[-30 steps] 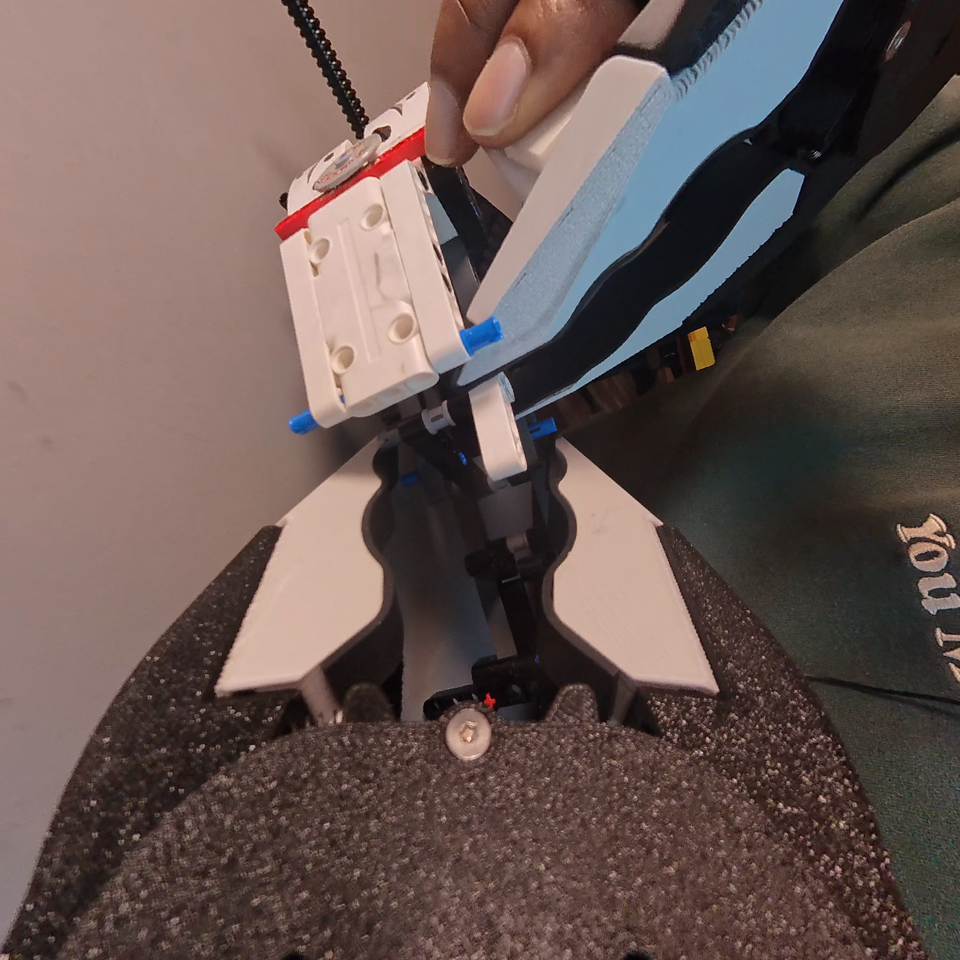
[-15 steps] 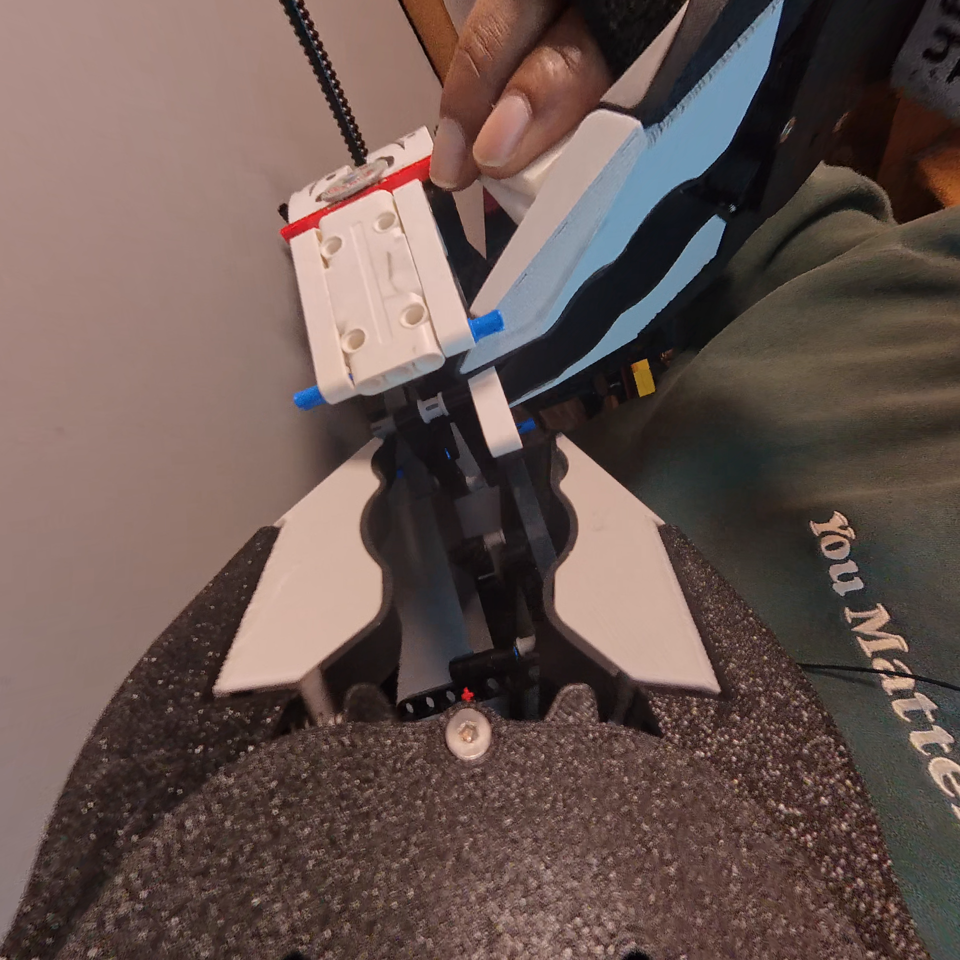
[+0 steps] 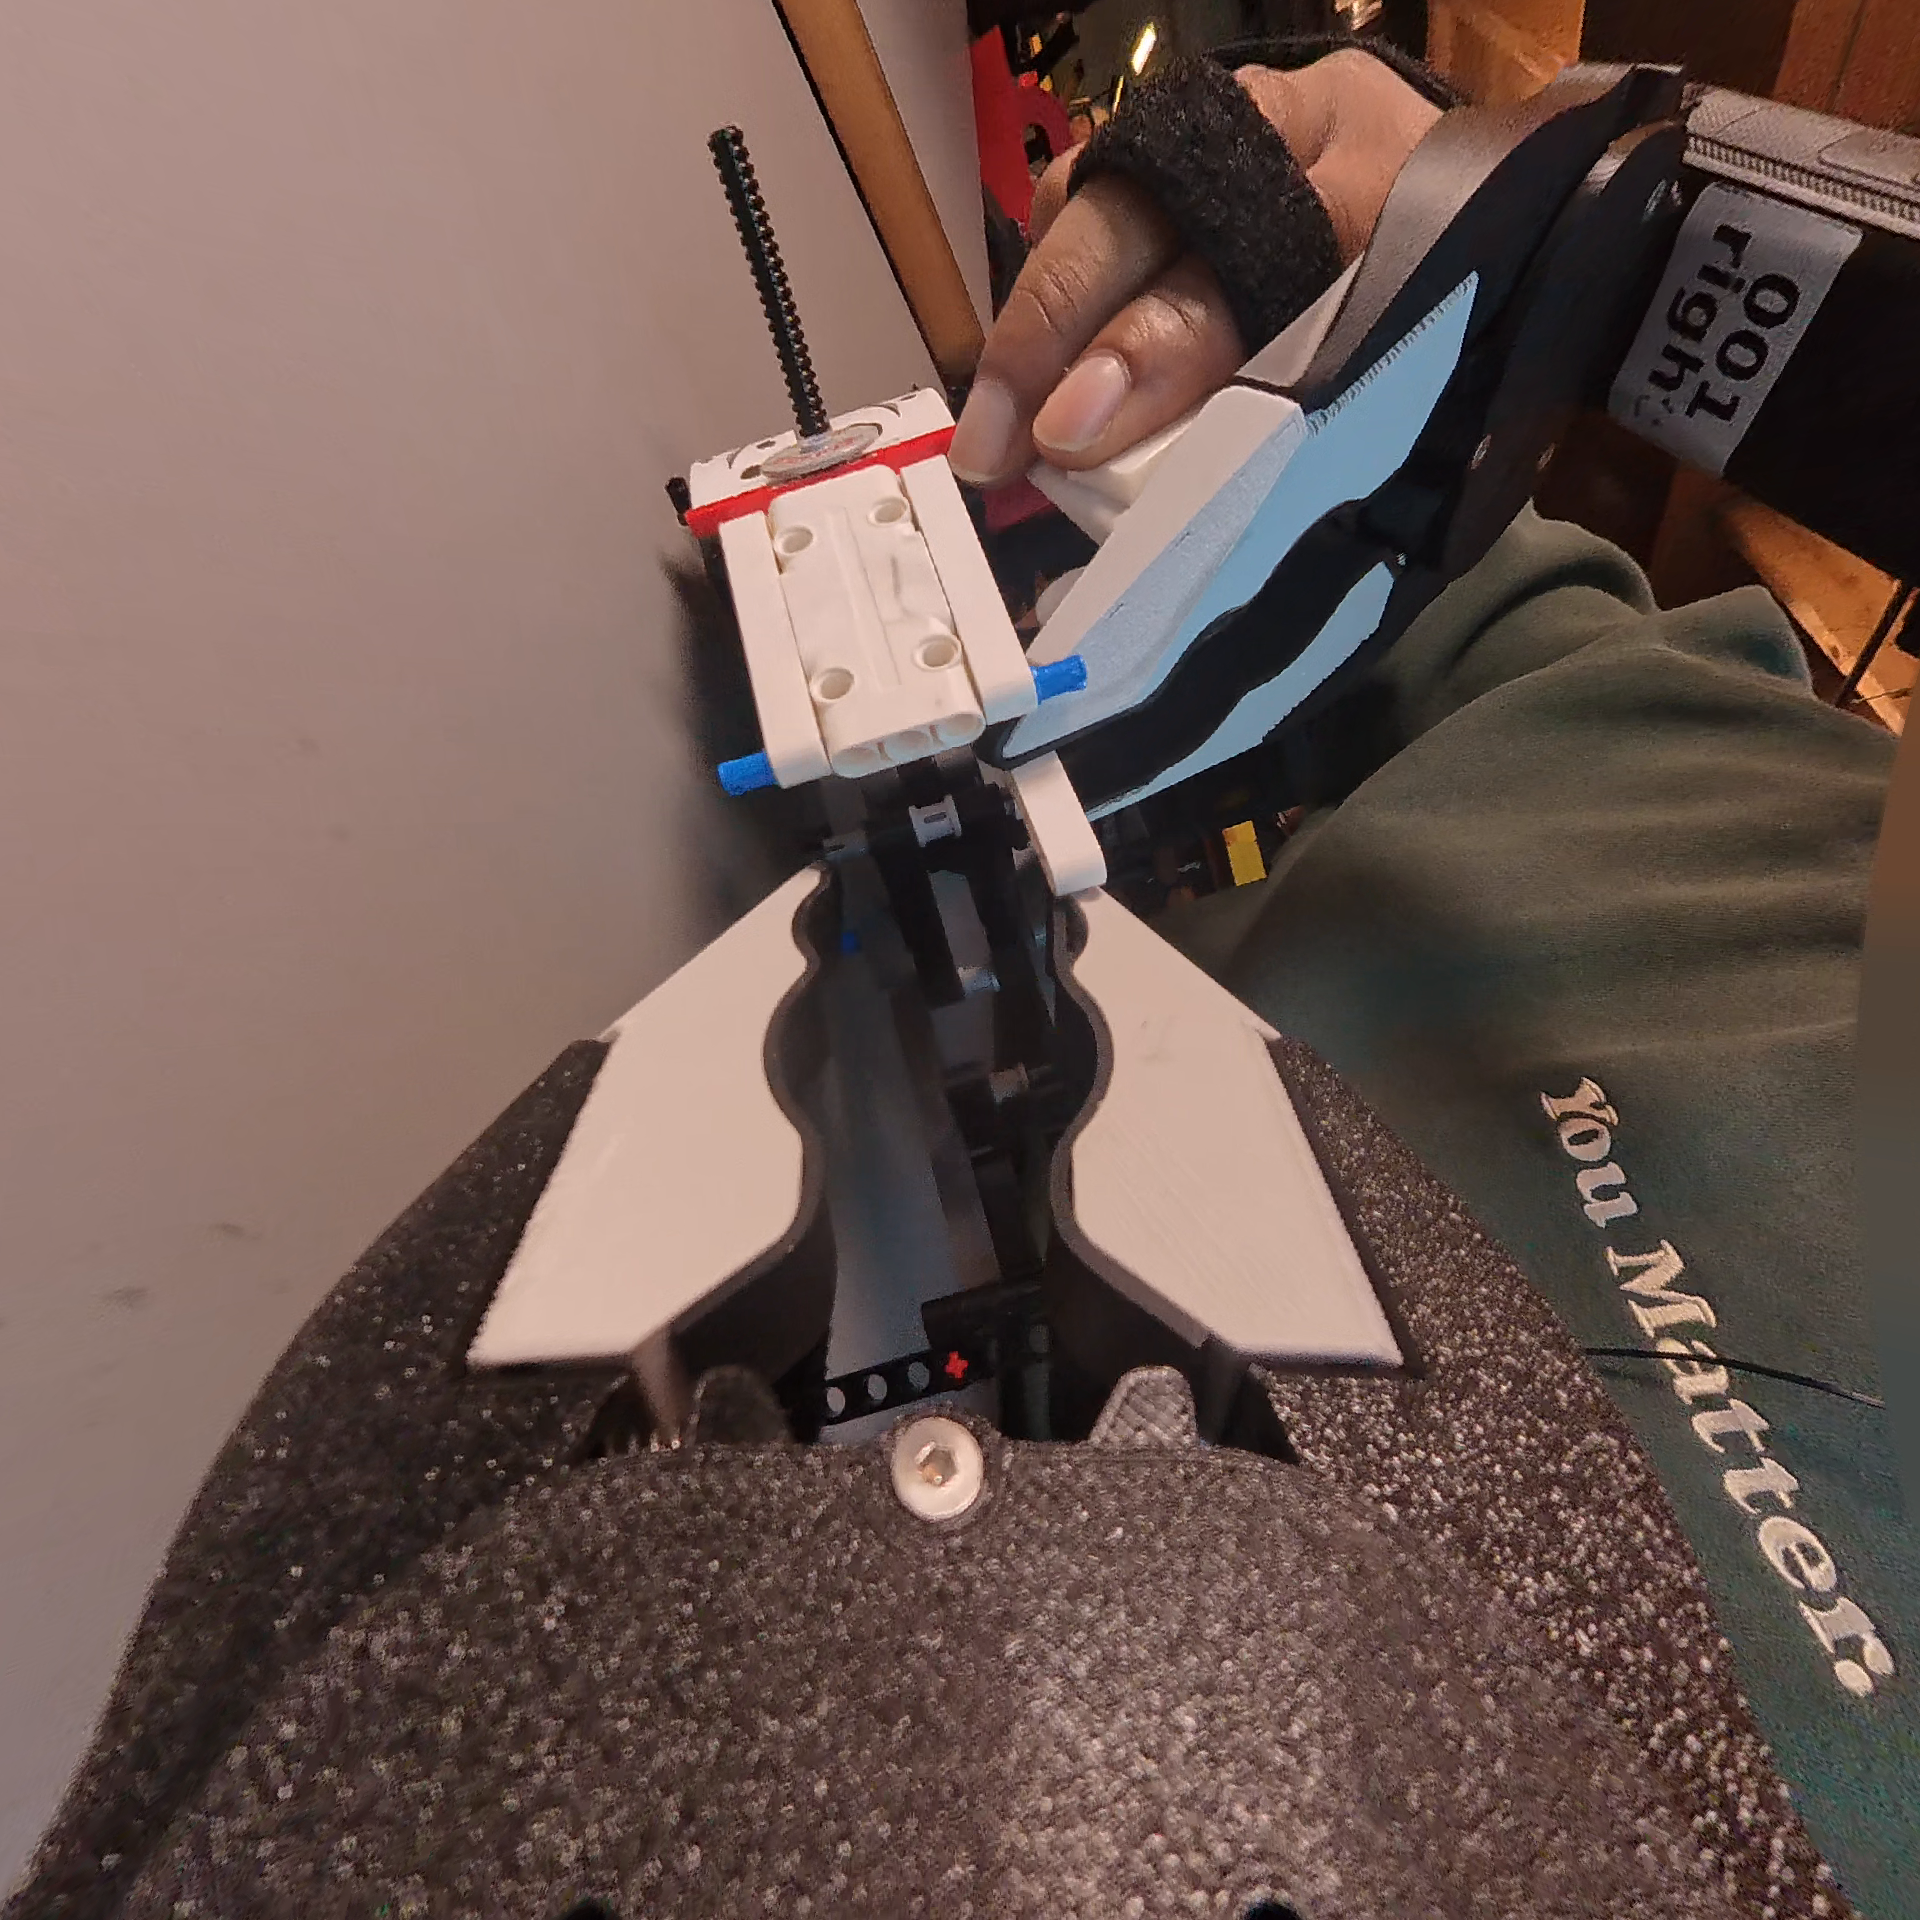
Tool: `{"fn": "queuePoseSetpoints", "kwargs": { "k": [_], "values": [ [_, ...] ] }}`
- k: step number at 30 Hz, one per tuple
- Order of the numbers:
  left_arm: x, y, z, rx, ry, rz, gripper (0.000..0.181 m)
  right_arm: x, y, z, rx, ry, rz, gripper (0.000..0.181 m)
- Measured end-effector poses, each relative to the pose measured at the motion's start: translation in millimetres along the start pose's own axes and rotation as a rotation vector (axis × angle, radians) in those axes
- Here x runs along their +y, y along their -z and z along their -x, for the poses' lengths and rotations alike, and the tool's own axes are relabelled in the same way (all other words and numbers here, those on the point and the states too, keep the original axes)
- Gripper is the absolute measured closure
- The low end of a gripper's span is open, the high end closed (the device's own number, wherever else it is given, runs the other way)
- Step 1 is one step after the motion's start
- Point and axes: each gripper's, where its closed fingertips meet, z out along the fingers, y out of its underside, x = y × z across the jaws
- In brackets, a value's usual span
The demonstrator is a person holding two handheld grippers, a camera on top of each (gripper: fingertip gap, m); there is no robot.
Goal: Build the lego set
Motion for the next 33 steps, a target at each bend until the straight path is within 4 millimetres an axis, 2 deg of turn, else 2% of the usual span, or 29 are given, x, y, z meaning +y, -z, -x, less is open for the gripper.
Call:
{"fn": "queuePoseSetpoints", "kwargs": {
  "k": [4, 7, 17, 18, 20, 22, 24, 29, 33],
  "values": [
    [-0.4, -2.2, 0.8, -0.005, 0.007, -0.002, 0.144, 0.0, 0.7, 0.3, 0.008, -0.009, -0.008, 0.166],
    [-1.8, -2.6, 1.3, -0.023, -0.011, -0.009, 0.156, 1.3, 0.1, -0.9, 0.022, -0.018, -0.012, 0.166],
    [-5.4, -3.3, 4.4, -0.049, -0.026, -0.014, 0.157, 2.6, 3.1, -4.1, 0.066, 0.016, -0.007, 0.166],
    [-5.8, -3.1, 4.8, -0.049, -0.026, -0.016, 0.157, 0.8, 4.8, -4.1, 0.061, 0.012, -0.016, 0.166],
    [-8.6, 0.8, 9.5, -0.055, -0.001, -0.036, 0.157, -18.6, 17.5, -5.3, 0.045, -0.037, -0.104, 0.167],
    [-7.3, 2.2, 7.6, -0.057, -0.020, -0.034, 0.157, -13.2, 18.8, -8.1, 0.084, 0.034, -0.042, 0.166],
    [-6.3, -1.4, 4.3, -0.075, -0.068, -0.018, 0.157, -10.5, 15.5, -4.1, 0.047, -0.004, -0.042, 0.167],
    [-9.9, -0.2, 6.3, -0.062, -0.045, -0.029, 0.156, 3.4, 5.3, -2.3, 0.003, -0.015, 0.011, 0.166],
    [-10.7, 0.7, 7.7, -0.055, -0.029, -0.034, 0.156, 2.0, 2.9, -4.7, -0.003, -0.019, 0.010, 0.166]
  ]
}}
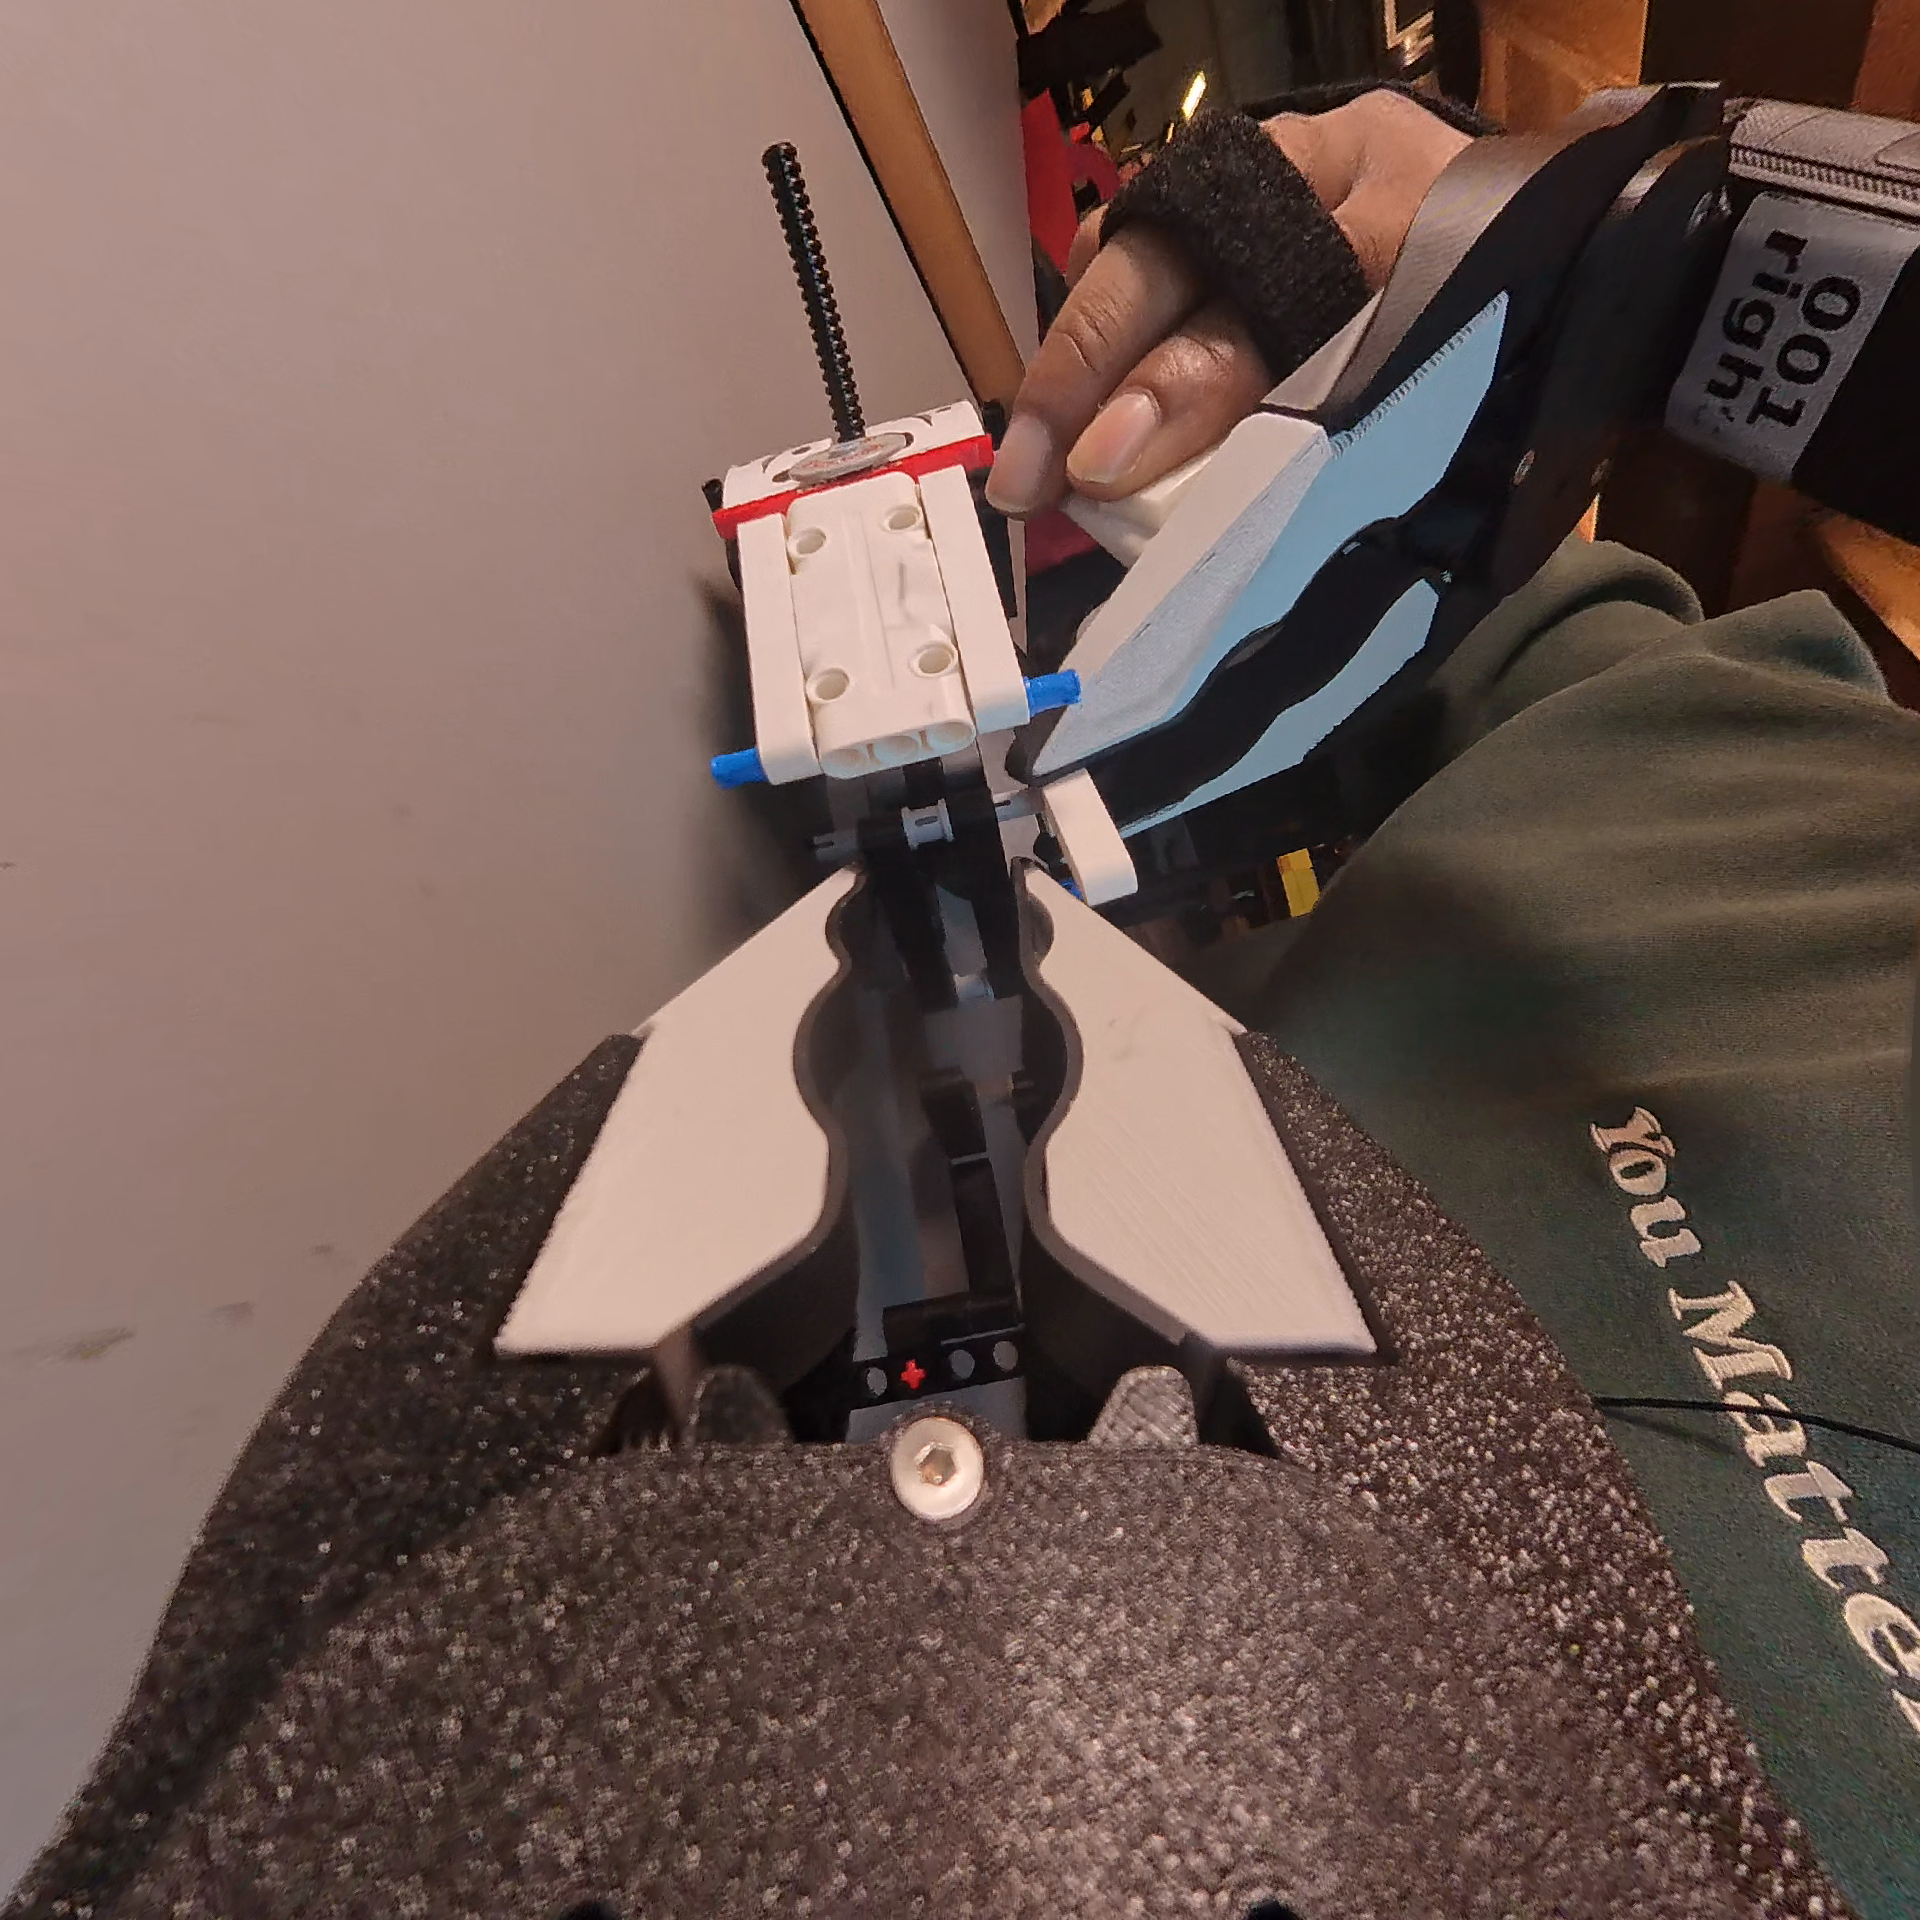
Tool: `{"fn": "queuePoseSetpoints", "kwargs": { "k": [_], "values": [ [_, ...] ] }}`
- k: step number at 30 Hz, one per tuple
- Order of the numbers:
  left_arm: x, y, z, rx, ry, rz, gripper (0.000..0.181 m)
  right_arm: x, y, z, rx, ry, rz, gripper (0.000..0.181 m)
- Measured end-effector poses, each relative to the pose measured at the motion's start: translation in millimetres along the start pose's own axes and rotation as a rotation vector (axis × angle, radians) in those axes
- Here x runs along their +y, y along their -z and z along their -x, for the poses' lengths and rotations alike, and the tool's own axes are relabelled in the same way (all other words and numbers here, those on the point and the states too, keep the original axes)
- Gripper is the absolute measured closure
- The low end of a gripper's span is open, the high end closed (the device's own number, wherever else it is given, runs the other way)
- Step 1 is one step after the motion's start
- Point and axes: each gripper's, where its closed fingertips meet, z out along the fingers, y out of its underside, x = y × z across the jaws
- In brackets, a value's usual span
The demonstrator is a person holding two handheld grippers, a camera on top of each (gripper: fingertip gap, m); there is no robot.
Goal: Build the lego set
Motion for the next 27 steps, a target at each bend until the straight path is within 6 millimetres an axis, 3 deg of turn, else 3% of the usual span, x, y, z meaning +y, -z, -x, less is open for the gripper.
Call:
{"fn": "queuePoseSetpoints", "kwargs": {
  "k": [18, 22, 27],
  "values": [
    [1.1, 5.6, 4.9, 0.036, 0.074, 0.008, 0.154, 2.0, -7.8, -1.5, -0.036, -0.066, 0.013, 0.166],
    [4.9, 11.8, -3.6, 0.098, 0.084, 0.025, 0.123, 2.9, -8.1, -2.6, -0.043, -0.083, 0.014, 0.166],
    [16.1, 4.7, -6.5, 0.087, 0.075, 0.084, 0.110, 0.8, -9.0, -1.5, -0.059, -0.087, 0.020, 0.166]
  ]
}}
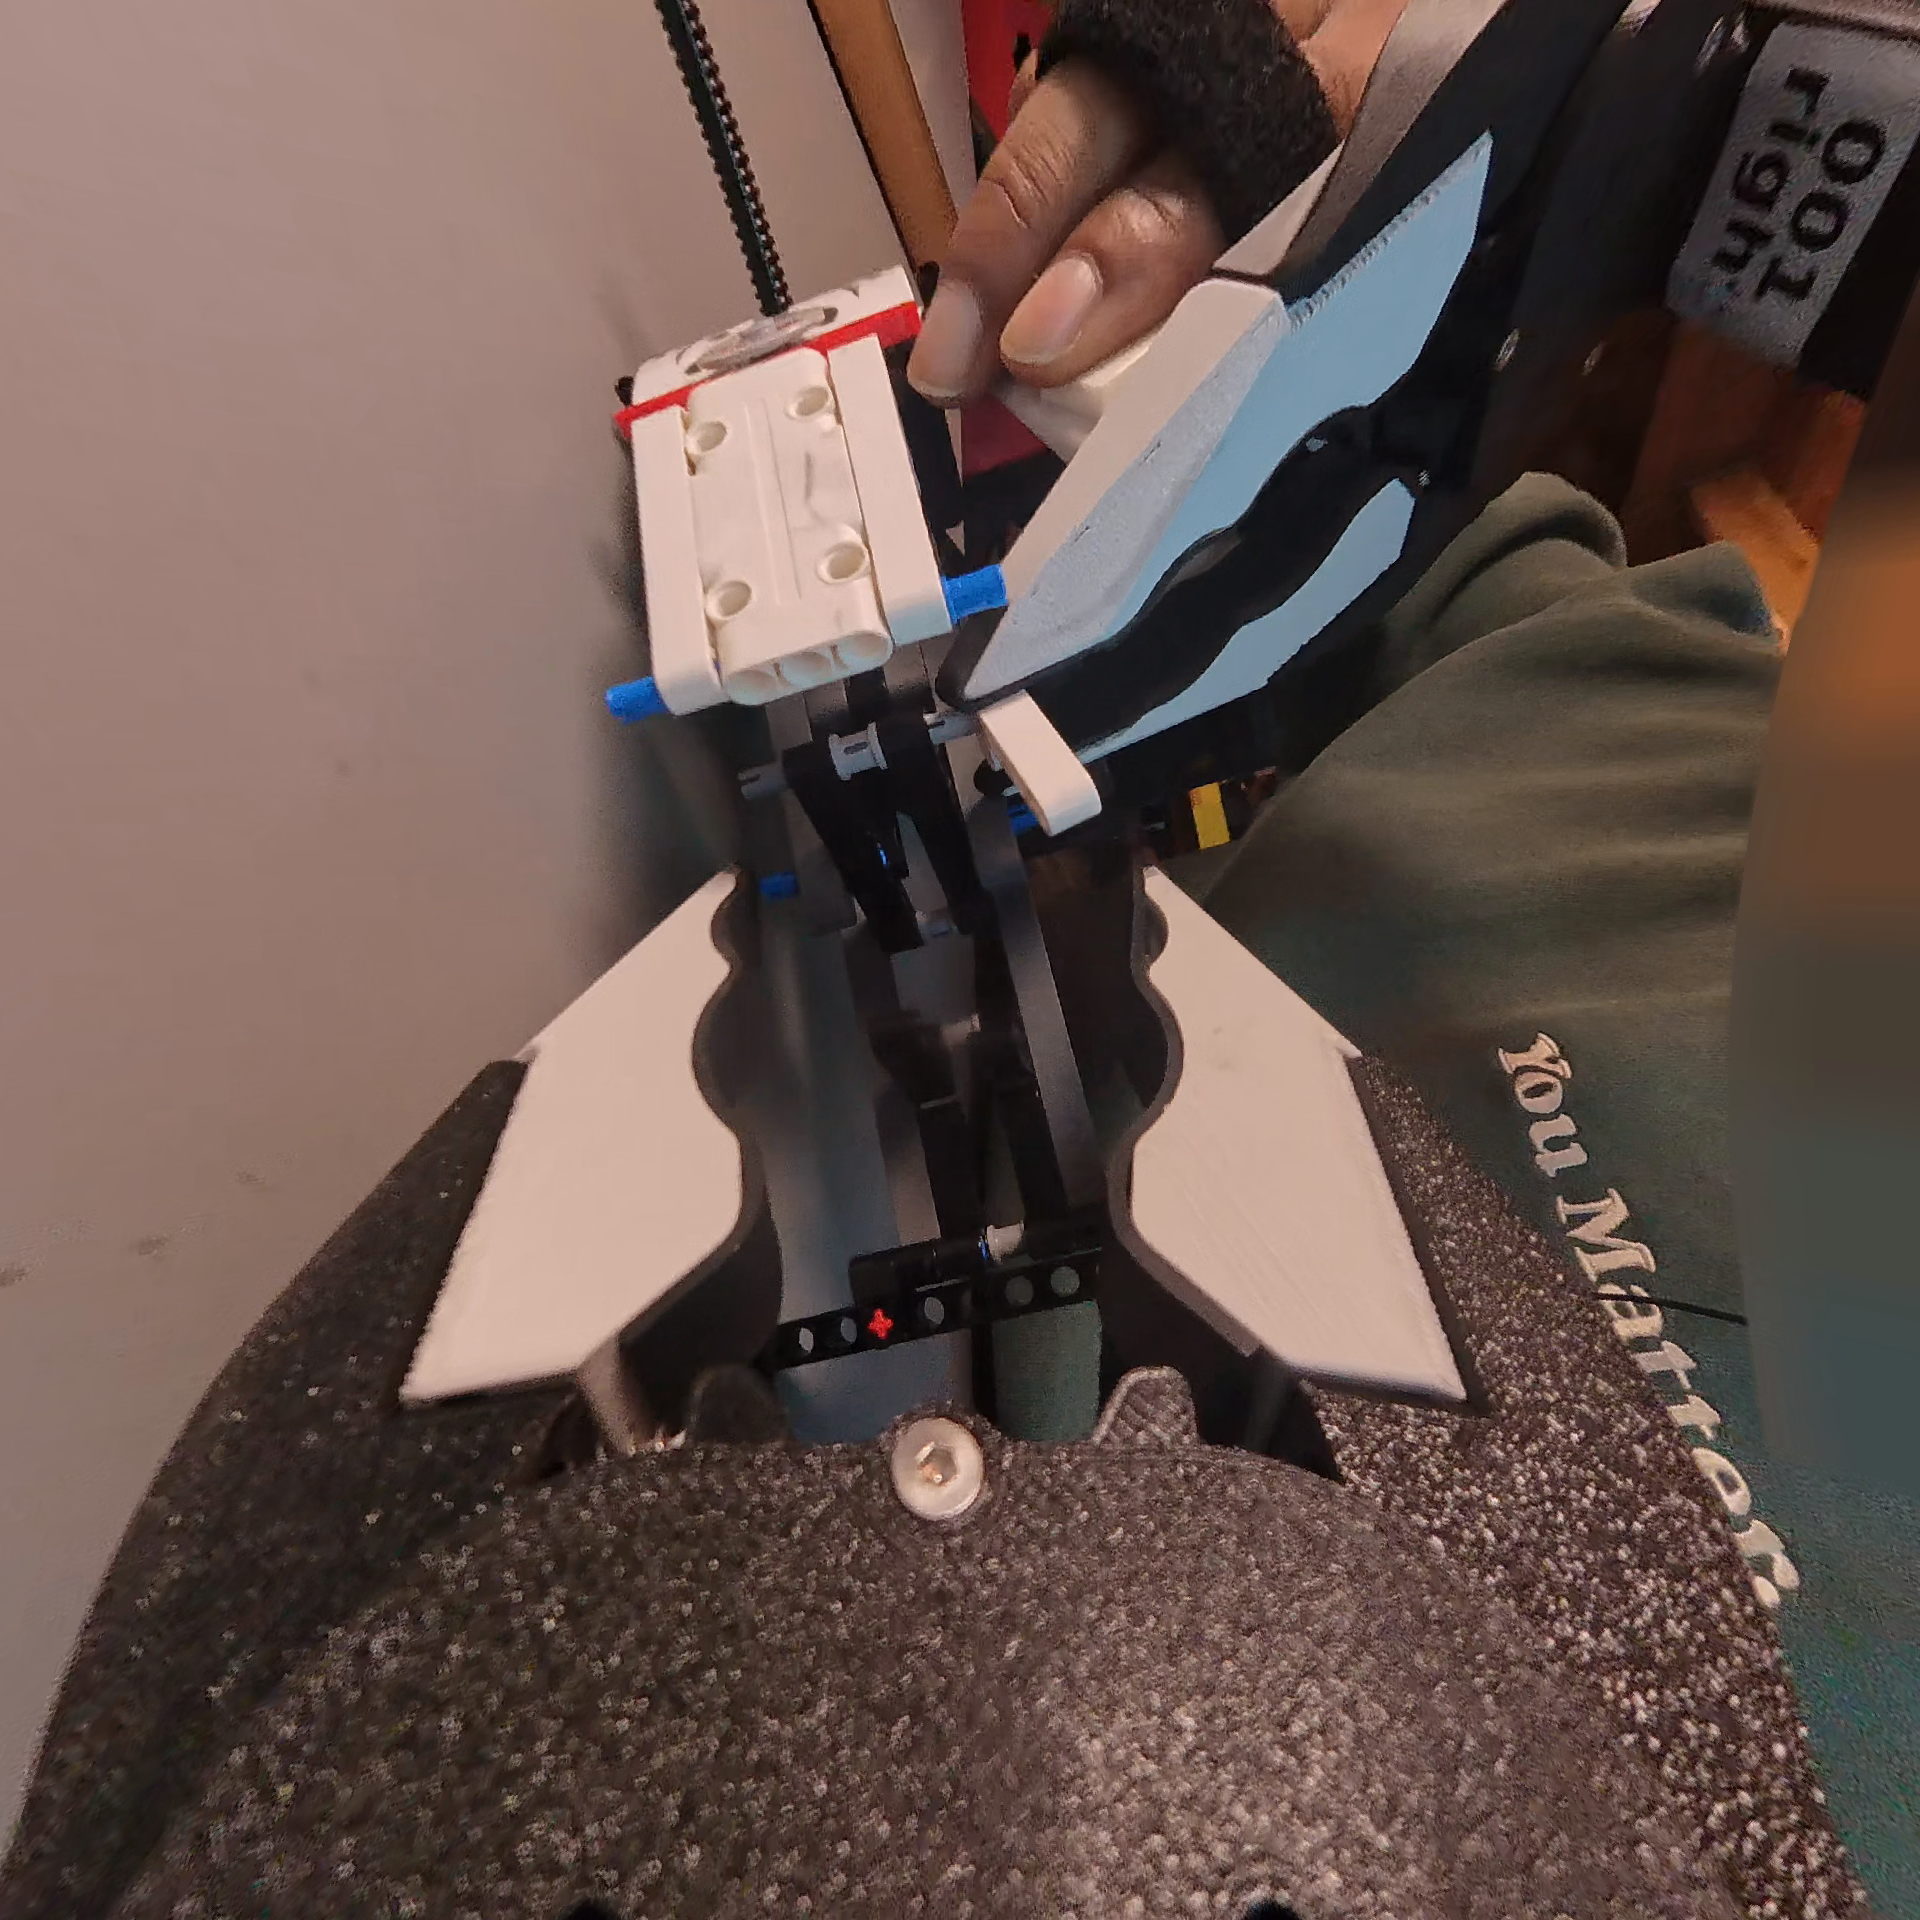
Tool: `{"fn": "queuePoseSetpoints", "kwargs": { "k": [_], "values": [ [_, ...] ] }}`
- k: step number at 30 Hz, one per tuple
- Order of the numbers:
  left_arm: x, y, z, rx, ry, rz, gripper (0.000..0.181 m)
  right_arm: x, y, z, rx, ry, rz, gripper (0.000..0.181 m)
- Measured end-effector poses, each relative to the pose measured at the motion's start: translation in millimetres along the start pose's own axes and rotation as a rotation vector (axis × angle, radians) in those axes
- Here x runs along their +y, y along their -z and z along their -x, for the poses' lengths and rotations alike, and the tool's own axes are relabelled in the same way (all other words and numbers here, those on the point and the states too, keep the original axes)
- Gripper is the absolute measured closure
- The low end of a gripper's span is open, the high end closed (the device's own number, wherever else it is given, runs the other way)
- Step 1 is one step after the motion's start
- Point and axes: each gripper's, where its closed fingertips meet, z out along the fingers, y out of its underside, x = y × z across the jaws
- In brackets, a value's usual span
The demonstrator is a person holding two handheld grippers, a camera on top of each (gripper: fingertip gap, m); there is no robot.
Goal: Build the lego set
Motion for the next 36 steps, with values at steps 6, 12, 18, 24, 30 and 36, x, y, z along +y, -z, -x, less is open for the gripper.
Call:
{"fn": "queuePoseSetpoints", "kwargs": {
  "k": [6, 12, 18, 24, 30, 36],
  "values": [
    [8.8, -10.7, -0.8, -0.037, -0.045, 0.066, 0.109, -0.6, -1.6, 4.0, -0.022, 0.013, 0.028, 0.166],
    [11.3, -17.6, 4.8, -0.099, -0.092, 0.095, 0.124, -0.2, -2.8, 7.4, -0.062, 0.061, 0.073, 0.166],
    [11.3, -20.9, 3.3, -0.152, -0.191, 0.102, 0.130, 1.5, -0.2, 12.0, -0.127, 0.082, 0.131, 0.166],
    [11.7, -22.0, 4.1, -0.182, -0.241, 0.112, 0.130, 4.8, -1.5, 13.3, -0.148, 0.132, 0.176, 0.167],
    [11.7, -22.4, 4.3, -0.188, -0.251, 0.117, 0.131, 6.7, -2.0, 13.3, -0.154, 0.162, 0.245, 0.167],
    [12.3, -22.5, 4.6, -0.204, -0.266, 0.123, 0.131, 8.4, -2.4, 14.0, -0.163, 0.118, 0.267, 0.167]
  ]
}}
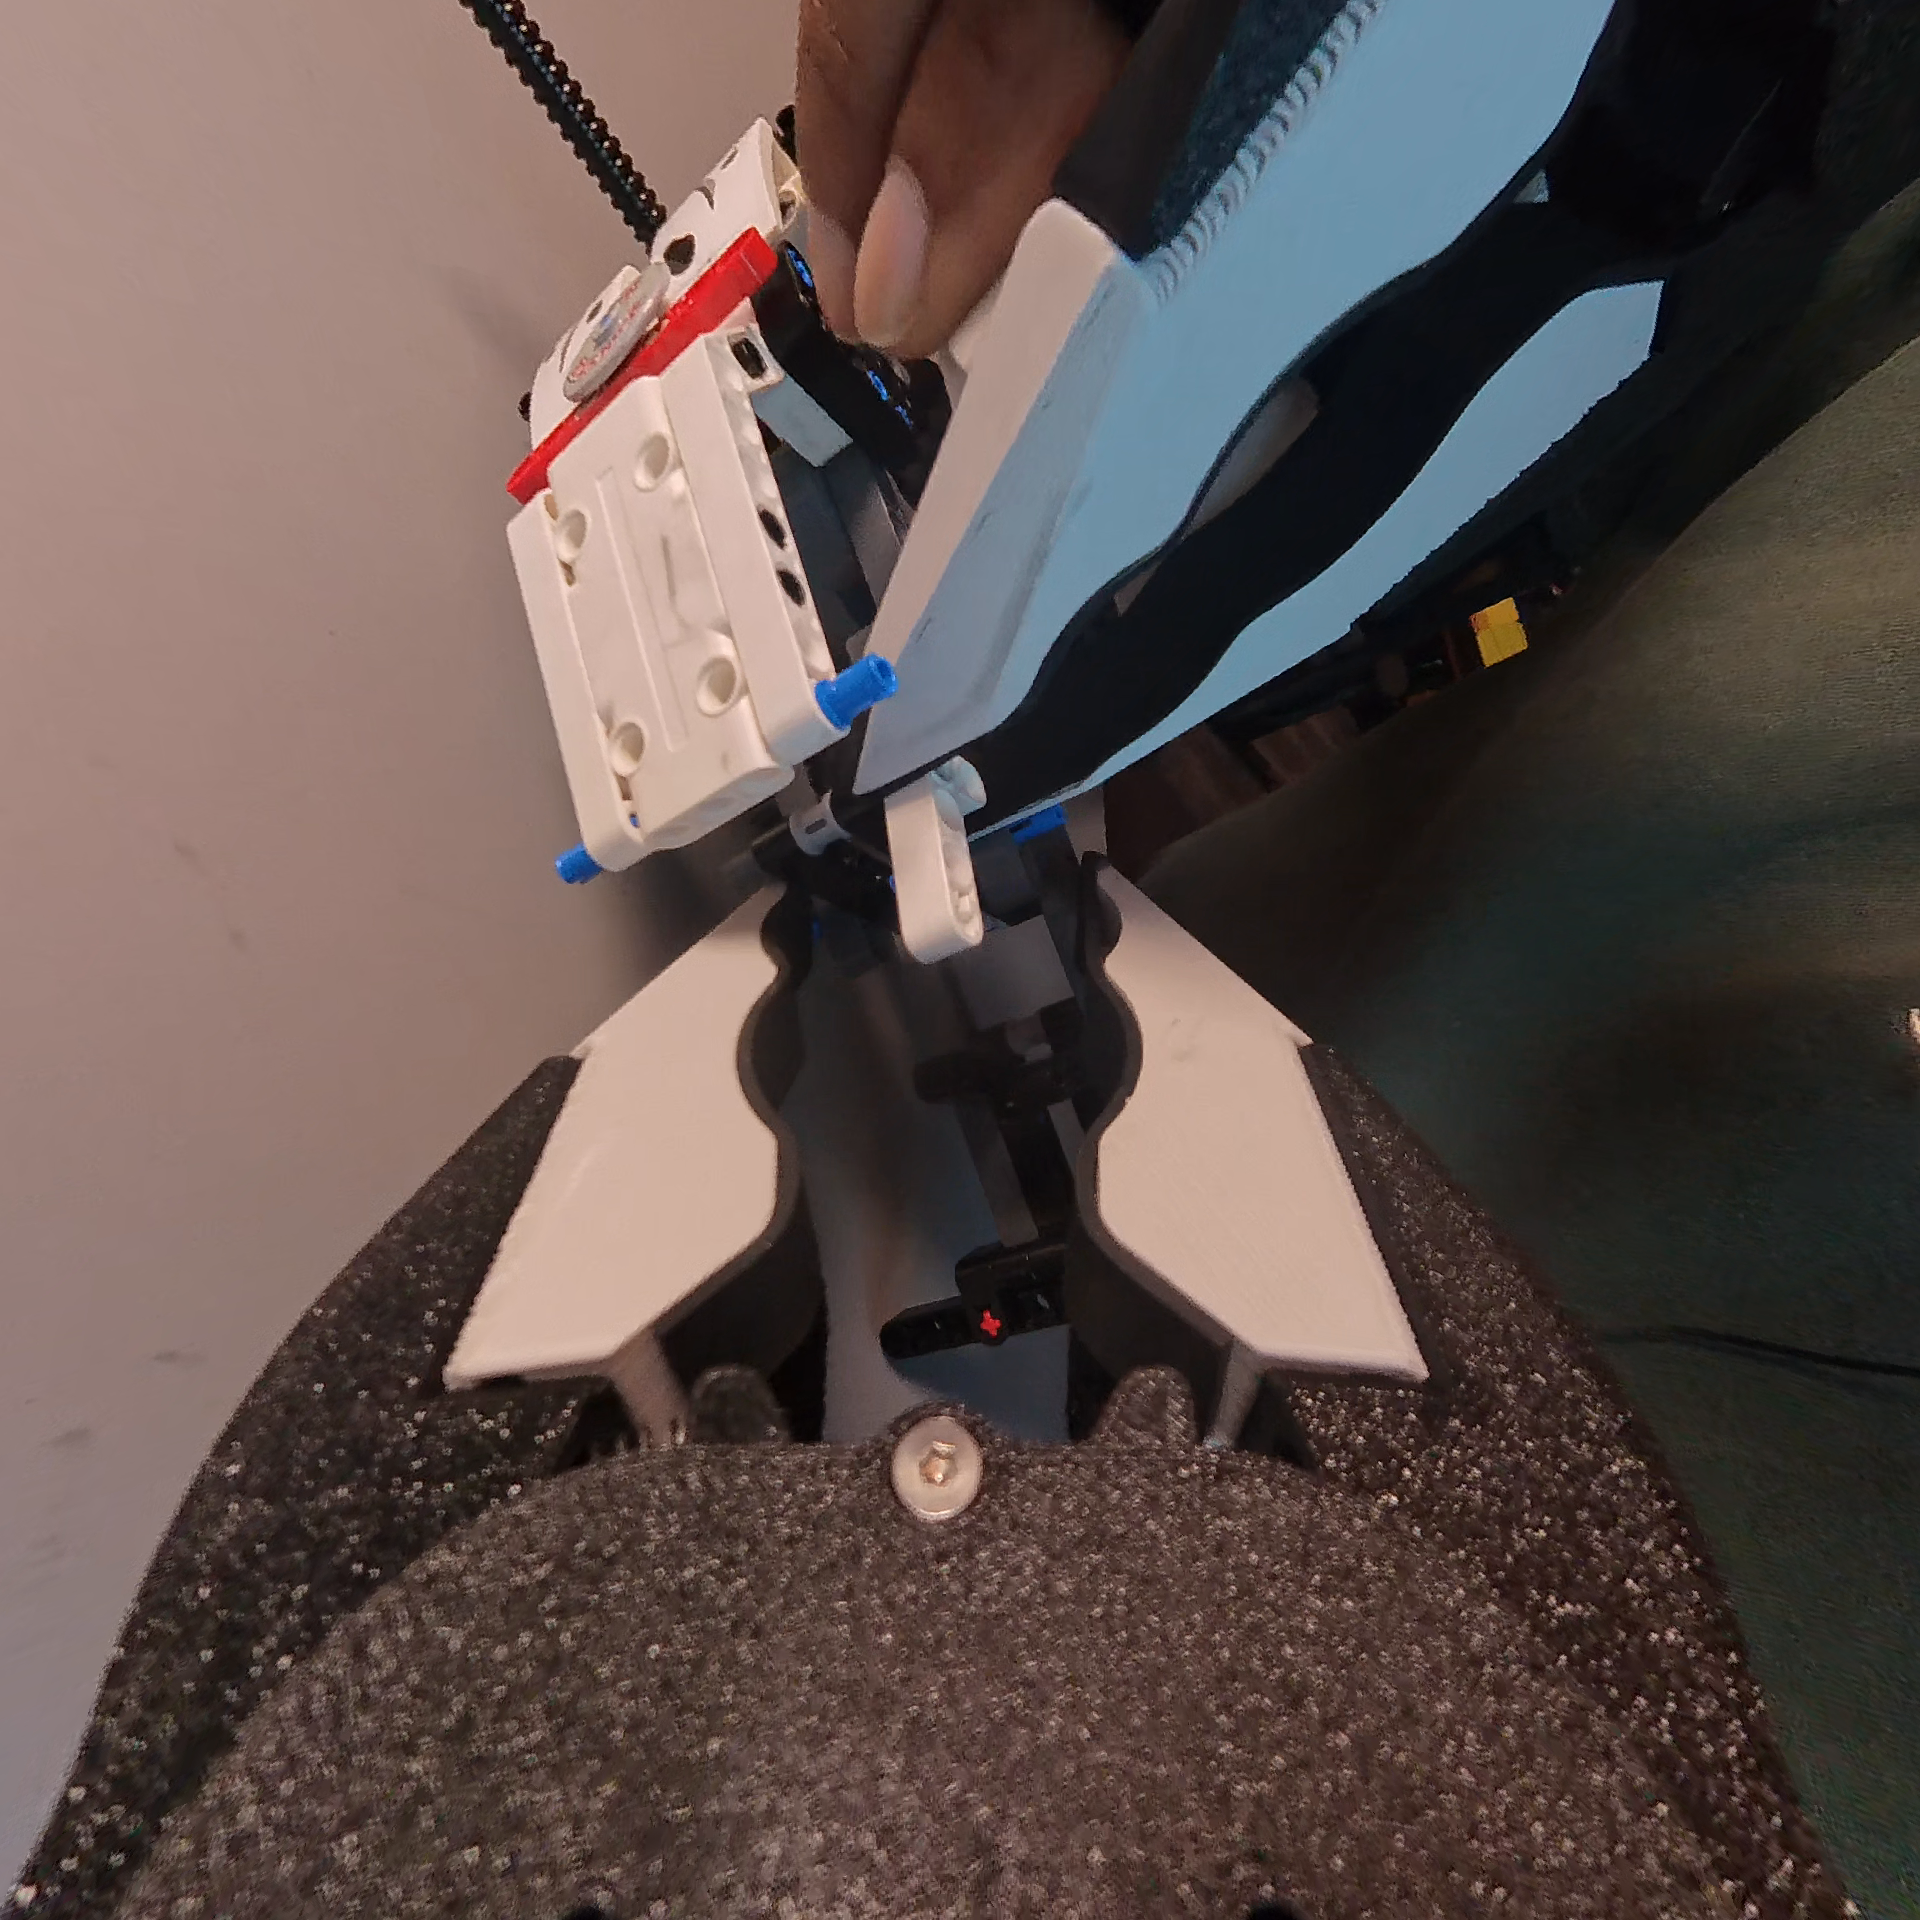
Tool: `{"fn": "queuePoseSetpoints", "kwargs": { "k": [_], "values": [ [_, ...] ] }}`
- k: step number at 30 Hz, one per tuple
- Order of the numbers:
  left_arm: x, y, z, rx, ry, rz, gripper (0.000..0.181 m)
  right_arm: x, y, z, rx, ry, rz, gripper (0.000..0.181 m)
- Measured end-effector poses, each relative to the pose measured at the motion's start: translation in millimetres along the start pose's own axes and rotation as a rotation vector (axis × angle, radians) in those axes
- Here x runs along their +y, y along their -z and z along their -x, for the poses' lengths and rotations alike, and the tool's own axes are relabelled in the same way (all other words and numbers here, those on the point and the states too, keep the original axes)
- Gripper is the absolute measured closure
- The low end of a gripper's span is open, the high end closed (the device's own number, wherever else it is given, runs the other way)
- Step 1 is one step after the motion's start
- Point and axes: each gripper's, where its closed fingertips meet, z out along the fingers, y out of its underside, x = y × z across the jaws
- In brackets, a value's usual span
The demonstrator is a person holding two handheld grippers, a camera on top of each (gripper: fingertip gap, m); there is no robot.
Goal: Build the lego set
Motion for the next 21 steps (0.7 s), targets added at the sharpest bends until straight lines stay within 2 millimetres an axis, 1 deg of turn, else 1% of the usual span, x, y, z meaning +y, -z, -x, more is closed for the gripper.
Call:
{"fn": "queuePoseSetpoints", "kwargs": {
  "k": [5, 8, 9, 11, 14, 17, 21],
  "values": [
    [-0.3, 1.8, 1.0, -0.019, -0.019, 0.005, 0.131, 0.9, -2.5, -0.7, -0.023, -0.041, -0.010, 0.167],
    [-2.5, 4.5, 2.1, -0.003, 0.007, -0.013, 0.131, 0.2, -1.1, -4.7, -0.006, -0.139, -0.049, 0.166],
    [-3.2, 5.3, 2.5, -0.001, 0.008, -0.016, 0.131, 0.0, -0.4, -5.6, 0.006, -0.148, -0.062, 0.165],
    [-3.2, 5.0, 2.4, -0.005, 0.002, -0.014, 0.131, 0.7, 1.1, -7.3, 0.039, -0.134, -0.071, 0.160],
    [-3.7, 3.9, 1.9, -0.009, -0.008, -0.018, 0.131, 1.3, 2.5, -6.2, 0.062, -0.101, -0.066, 0.160],
    [-3.4, 2.8, 0.8, -0.009, -0.016, -0.018, 0.131, 2.2, 3.8, -4.4, 0.058, -0.068, -0.050, 0.160],
    [-3.6, 2.3, 0.1, -0.005, -0.015, -0.022, 0.132, 2.6, 4.4, -2.3, 0.029, -0.068, -0.059, 0.161]
  ]
}}
